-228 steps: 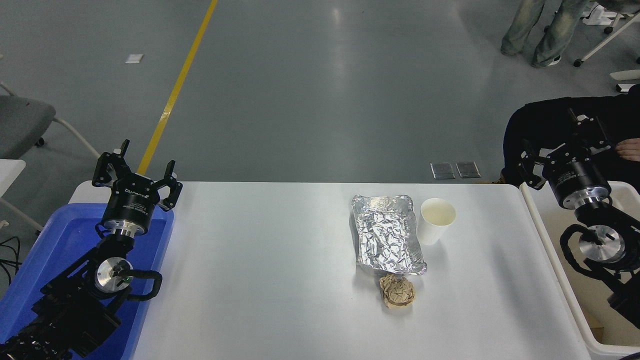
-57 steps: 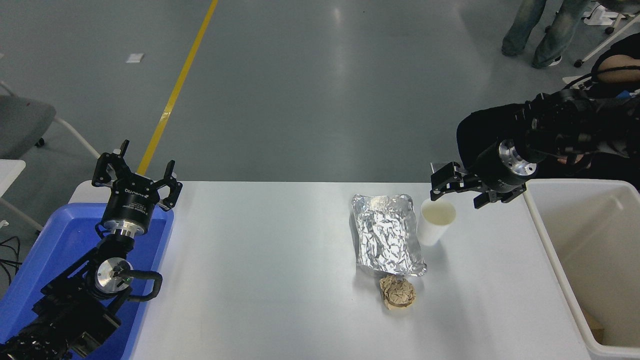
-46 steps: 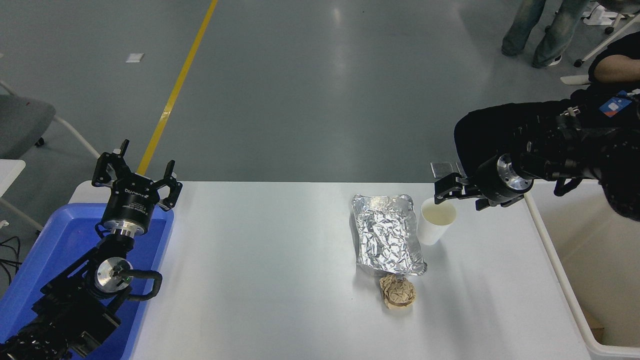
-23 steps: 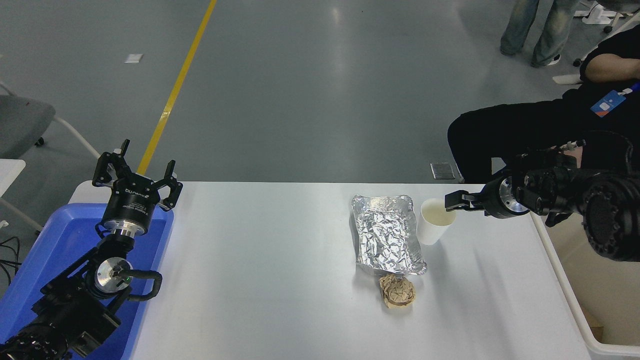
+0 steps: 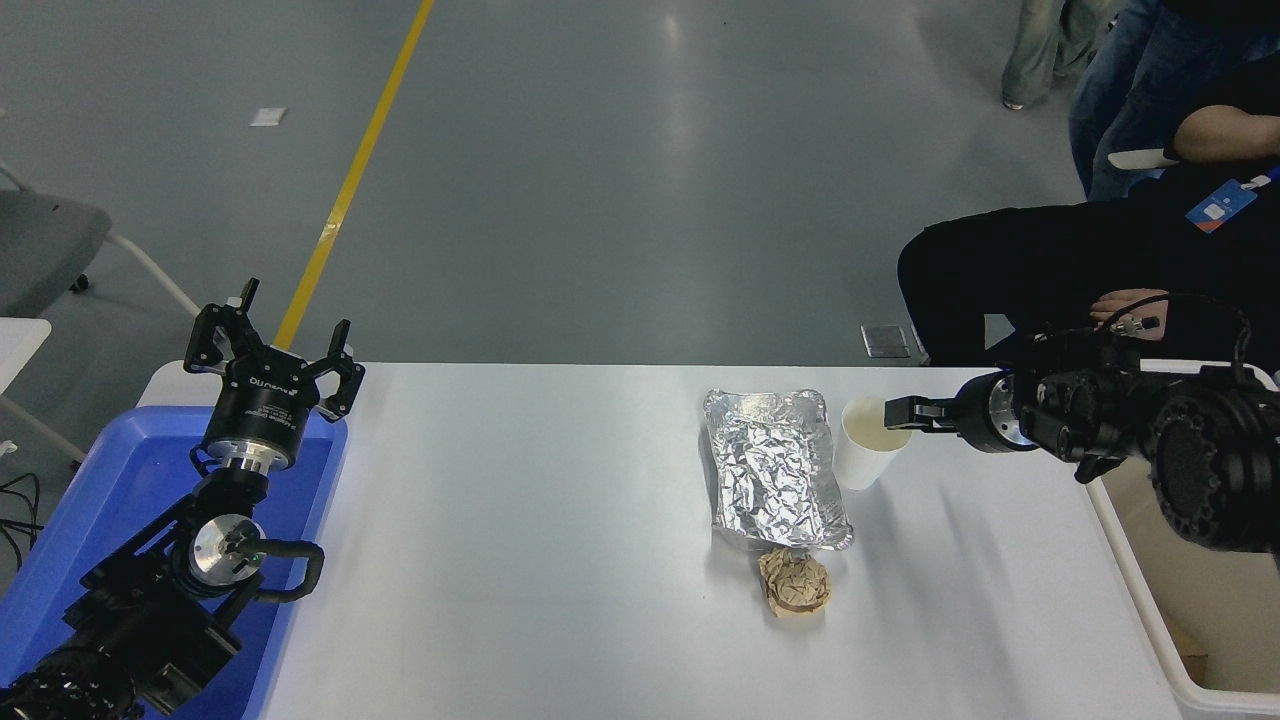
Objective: Pick up paper cup place in dustbin
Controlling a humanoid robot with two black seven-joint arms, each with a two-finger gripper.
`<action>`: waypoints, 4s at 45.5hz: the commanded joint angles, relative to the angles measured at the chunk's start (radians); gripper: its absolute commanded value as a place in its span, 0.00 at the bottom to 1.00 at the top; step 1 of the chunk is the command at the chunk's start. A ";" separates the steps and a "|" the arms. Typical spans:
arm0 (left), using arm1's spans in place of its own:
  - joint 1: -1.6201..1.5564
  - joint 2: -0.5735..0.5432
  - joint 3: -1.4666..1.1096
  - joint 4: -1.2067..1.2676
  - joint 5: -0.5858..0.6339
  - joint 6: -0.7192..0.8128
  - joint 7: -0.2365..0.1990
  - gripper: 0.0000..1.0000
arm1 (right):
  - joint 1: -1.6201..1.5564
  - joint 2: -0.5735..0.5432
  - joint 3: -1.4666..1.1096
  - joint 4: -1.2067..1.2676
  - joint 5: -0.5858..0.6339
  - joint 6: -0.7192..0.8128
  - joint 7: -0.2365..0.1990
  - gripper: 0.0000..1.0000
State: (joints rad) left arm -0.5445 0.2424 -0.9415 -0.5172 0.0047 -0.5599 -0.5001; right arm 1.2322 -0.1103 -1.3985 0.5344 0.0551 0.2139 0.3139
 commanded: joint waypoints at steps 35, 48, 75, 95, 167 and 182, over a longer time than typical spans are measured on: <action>0.000 0.000 0.000 0.000 0.000 0.000 0.002 0.98 | 0.007 0.011 0.039 0.010 -0.020 -0.016 0.019 0.00; 0.001 0.000 0.000 0.000 0.000 0.000 0.002 0.98 | 0.130 -0.058 0.015 0.021 -0.083 0.004 0.019 0.00; 0.000 0.000 0.001 0.000 0.000 0.000 0.000 0.98 | 0.731 -0.256 0.026 0.306 -0.202 0.334 0.020 0.00; 0.001 0.000 0.001 0.000 0.000 0.000 0.000 0.98 | 0.949 -0.311 0.027 0.453 -0.238 0.409 0.020 0.00; 0.001 0.000 0.000 0.000 0.000 0.000 0.000 0.98 | -0.333 -0.459 0.277 -0.432 -0.052 0.007 -0.365 0.00; 0.001 0.000 0.000 0.000 0.000 0.000 0.000 0.98 | -0.545 -0.382 0.544 -0.504 -0.051 -0.134 -0.415 0.00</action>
State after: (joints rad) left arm -0.5430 0.2424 -0.9418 -0.5171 0.0045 -0.5599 -0.5000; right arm 0.8460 -0.5425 -1.0394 0.0775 -0.0020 0.1810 -0.0529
